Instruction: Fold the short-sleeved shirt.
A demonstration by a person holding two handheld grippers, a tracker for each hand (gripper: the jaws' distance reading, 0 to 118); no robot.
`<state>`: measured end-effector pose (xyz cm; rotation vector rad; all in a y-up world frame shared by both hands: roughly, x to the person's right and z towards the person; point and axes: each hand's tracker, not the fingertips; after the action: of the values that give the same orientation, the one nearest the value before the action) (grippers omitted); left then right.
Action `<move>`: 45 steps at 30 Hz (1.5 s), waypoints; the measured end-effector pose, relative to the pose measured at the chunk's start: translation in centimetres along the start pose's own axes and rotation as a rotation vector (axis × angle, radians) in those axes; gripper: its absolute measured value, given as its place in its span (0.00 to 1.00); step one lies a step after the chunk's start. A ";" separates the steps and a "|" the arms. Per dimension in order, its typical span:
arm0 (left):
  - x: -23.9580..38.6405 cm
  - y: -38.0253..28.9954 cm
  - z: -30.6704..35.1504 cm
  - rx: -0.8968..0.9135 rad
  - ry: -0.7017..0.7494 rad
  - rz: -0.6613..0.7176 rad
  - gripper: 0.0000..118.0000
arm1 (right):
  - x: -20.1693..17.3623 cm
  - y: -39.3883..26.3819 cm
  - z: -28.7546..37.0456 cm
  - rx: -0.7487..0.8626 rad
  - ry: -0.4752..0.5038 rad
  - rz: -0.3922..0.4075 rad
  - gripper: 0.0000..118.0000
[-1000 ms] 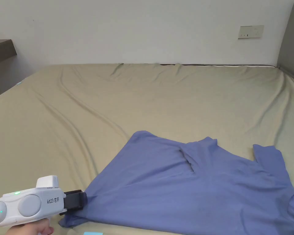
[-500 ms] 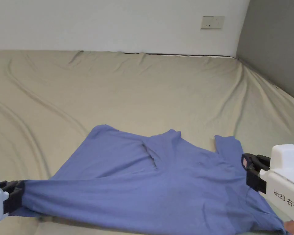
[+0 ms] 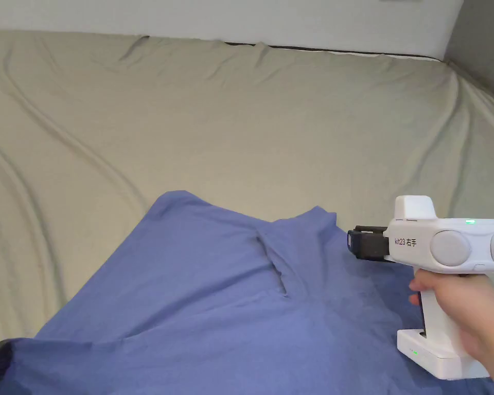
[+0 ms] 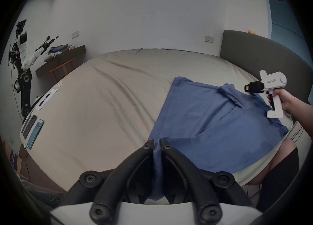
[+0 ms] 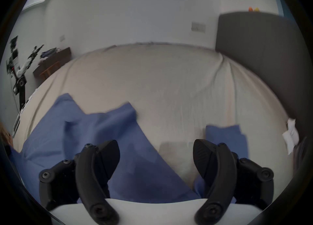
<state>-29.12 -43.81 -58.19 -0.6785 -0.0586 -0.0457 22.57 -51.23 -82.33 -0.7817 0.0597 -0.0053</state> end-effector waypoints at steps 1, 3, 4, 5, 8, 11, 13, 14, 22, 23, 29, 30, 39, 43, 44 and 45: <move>-0.1 -0.1 -0.1 -0.007 -0.003 0.001 0.02 | 0.6 -0.6 -0.9 -0.068 0.029 -0.055 0.58; -0.5 -0.1 -0.5 -0.039 -0.029 0.037 0.02 | 0.9 -2.0 0.0 -0.014 0.049 -0.084 0.55; -0.6 -0.2 -0.6 -0.048 -0.052 0.071 0.02 | 0.9 -2.1 1.1 0.108 0.075 -0.018 0.37; -0.9 -0.3 -0.8 -0.047 -0.064 0.089 0.02 | 1.3 -2.2 0.7 -0.050 0.109 -0.085 0.17; -0.7 -0.1 -1.0 -0.043 -0.057 0.072 0.02 | 2.2 -2.5 3.0 0.029 0.107 -0.247 0.01; -0.7 0.0 -0.6 -0.034 -0.046 0.063 0.02 | 2.0 -2.3 3.8 0.029 0.119 -0.222 0.01; -1.0 0.1 0.0 -0.020 -0.044 0.074 0.02 | 1.1 -2.1 4.8 0.041 0.134 -0.159 0.01; -1.1 0.3 0.3 -0.011 -0.037 0.075 0.02 | 1.0 -1.8 4.9 0.046 0.130 -0.161 0.01; -1.4 4.4 4.4 0.137 -0.038 0.128 0.02 | 0.5 2.9 14.4 0.280 0.015 0.023 0.01; -1.3 5.0 5.0 0.155 -0.038 0.125 0.02 | 0.7 3.5 15.8 0.305 0.002 0.032 0.01; -1.0 11.8 9.9 0.286 -0.070 0.047 0.01 | 3.5 7.4 27.1 0.486 0.008 -0.029 0.01; -1.1 13.3 10.8 0.324 -0.080 0.047 0.01 | 3.9 8.0 29.3 0.533 0.000 -0.033 0.01; -2.9 23.8 16.4 0.518 -0.170 0.036 0.01 | 5.6 13.5 43.2 0.715 -0.109 0.050 0.01; -3.5 27.2 15.3 0.524 -0.148 0.011 0.01 | 5.1 15.9 45.3 0.766 -0.155 0.083 0.01; -3.6 27.8 15.0 0.526 -0.142 0.007 0.01 | 4.8 16.6 45.5 0.772 -0.170 0.093 0.01; -3.1 28.3 14.9 0.528 -0.139 0.004 0.01 | 4.5 17.4 45.6 0.782 -0.186 0.114 0.01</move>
<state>-31.01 -12.32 -64.52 -0.1531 -0.1960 0.0209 29.27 -6.92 -62.52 0.0062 -0.0740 0.1445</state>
